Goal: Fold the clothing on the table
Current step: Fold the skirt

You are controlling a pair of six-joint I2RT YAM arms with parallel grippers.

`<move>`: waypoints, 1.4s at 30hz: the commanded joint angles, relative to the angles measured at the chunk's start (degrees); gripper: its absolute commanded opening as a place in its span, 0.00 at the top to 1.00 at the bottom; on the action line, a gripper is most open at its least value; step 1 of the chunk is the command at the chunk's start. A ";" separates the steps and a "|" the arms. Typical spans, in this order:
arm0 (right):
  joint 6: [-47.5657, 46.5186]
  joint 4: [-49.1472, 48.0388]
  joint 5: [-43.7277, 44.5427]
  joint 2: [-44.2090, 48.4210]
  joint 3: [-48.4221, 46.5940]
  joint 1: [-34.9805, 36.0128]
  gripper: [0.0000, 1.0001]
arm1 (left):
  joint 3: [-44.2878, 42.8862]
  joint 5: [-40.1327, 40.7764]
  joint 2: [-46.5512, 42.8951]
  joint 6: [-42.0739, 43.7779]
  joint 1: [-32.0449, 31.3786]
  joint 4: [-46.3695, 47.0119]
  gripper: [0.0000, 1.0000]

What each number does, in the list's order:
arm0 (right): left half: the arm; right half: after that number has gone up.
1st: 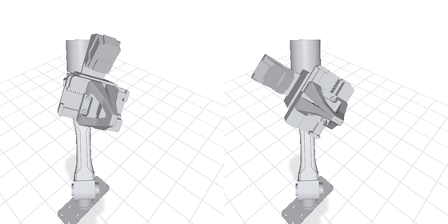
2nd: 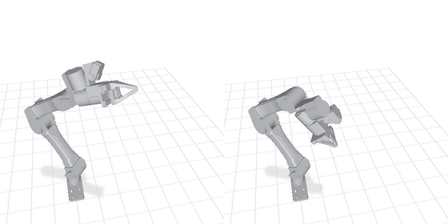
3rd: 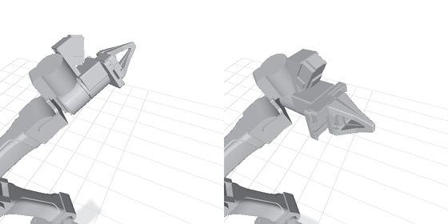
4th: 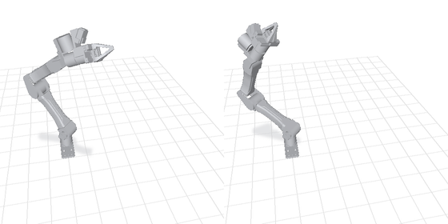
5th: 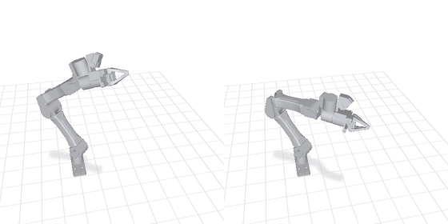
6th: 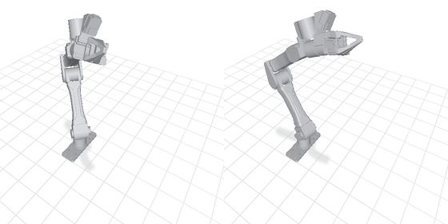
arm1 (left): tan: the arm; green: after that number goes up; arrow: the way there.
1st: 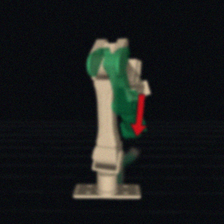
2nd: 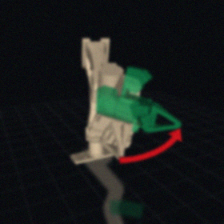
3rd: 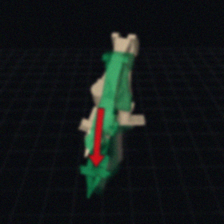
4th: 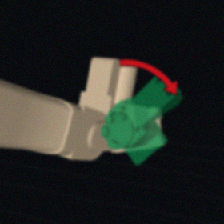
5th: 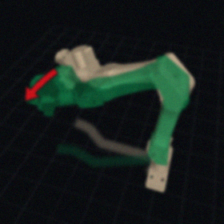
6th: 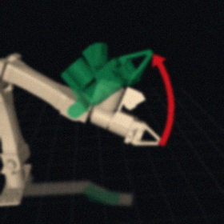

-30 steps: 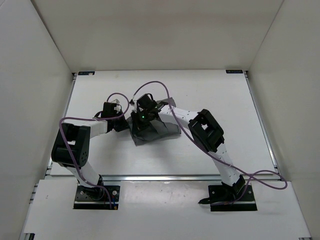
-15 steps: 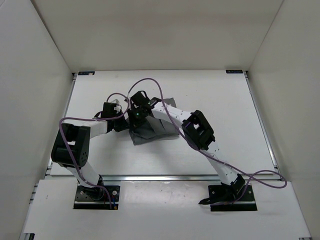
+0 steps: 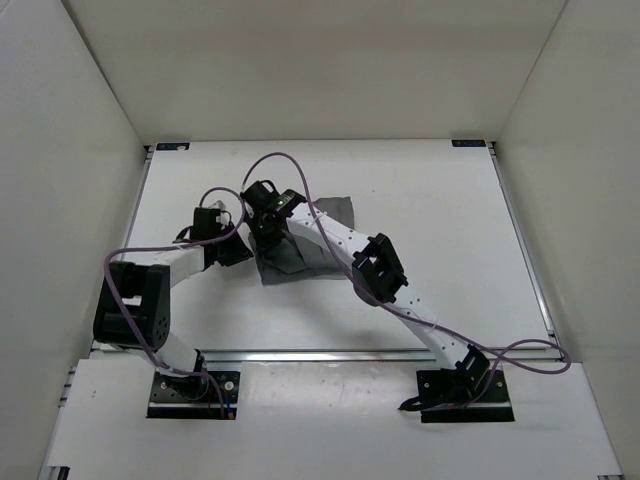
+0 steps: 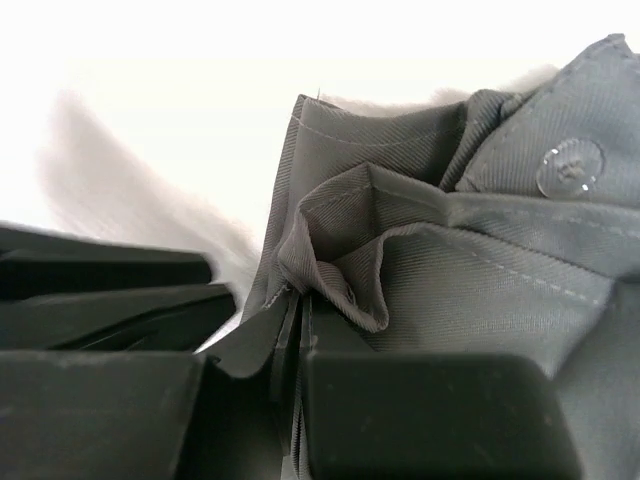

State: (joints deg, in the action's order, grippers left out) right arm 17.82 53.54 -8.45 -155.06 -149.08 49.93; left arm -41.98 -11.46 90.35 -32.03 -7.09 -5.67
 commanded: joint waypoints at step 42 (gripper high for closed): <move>-7.27 -15.04 6.07 65.59 65.66 -24.78 0.45 | 0.23 0.87 -17.21 5.32 -10.65 -8.55 0.02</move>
State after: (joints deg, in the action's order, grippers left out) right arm 10.55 45.58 0.12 -94.19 -86.52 27.24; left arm -40.56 -19.16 75.00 -29.26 -15.44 -7.62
